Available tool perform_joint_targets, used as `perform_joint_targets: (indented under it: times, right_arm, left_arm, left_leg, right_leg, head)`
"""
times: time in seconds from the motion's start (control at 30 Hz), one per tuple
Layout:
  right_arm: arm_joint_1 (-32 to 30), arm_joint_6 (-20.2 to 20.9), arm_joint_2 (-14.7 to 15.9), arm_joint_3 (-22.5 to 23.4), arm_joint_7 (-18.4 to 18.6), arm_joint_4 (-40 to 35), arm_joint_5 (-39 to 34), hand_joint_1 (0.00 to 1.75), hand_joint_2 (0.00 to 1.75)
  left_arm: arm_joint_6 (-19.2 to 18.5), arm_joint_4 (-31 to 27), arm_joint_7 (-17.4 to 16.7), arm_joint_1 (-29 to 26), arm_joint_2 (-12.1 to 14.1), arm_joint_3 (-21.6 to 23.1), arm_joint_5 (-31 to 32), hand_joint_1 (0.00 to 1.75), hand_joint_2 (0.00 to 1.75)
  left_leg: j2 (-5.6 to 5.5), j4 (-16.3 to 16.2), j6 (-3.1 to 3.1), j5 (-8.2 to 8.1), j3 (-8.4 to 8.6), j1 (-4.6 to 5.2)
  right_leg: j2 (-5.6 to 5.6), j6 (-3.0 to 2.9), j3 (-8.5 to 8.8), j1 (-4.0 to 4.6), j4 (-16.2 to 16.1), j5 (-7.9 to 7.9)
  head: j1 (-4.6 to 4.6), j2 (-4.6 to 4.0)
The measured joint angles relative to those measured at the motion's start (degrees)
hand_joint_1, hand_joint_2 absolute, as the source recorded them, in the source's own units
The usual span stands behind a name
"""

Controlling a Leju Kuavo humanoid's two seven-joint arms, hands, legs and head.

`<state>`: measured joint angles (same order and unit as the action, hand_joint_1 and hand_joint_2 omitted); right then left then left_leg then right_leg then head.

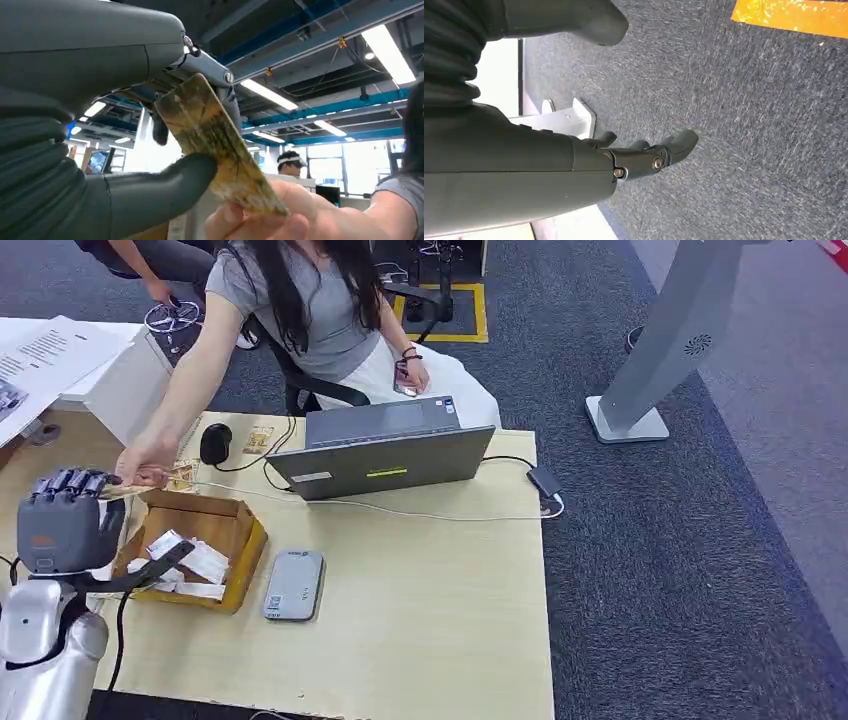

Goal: Pass the card to the sensor for recognition and then transmit it.

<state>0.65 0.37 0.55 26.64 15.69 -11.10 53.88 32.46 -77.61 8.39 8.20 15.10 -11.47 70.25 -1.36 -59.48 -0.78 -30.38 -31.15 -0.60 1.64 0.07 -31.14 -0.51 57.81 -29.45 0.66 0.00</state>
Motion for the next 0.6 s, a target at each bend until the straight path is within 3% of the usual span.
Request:
perform_joint_targets:
  times: [0.43, 0.6]
  right_arm:
    - [-0.02, -0.07, 0.0, 0.0, -0.87, 0.04, 0.96, 0.0, 1.75]
    - [-0.01, -0.11, 0.0, 0.04, -0.79, 0.07, 1.35, 0.0, 1.75]
  left_arm:
    - [-0.07, -0.66, 3.19, -2.46, 0.74, 0.0, -3.23, 1.75, 1.75]
    - [-0.11, -5.92, 4.55, -5.23, -1.27, 1.96, -1.25, 1.75, 1.75]
  left_leg:
    - [0.0, 0.0, 0.0, 0.0, 0.0, 0.0]
    - [-0.01, -0.02, 0.0, 0.0, 0.0, 0.04]
  right_leg:
    - [0.0, 0.0, 0.0, 0.0, 0.0, 0.0]
    - [-0.01, 0.0, -0.01, -0.01, -0.02, 0.0]
  head:
    - [0.0, 0.0]
    - [0.0, 0.0]
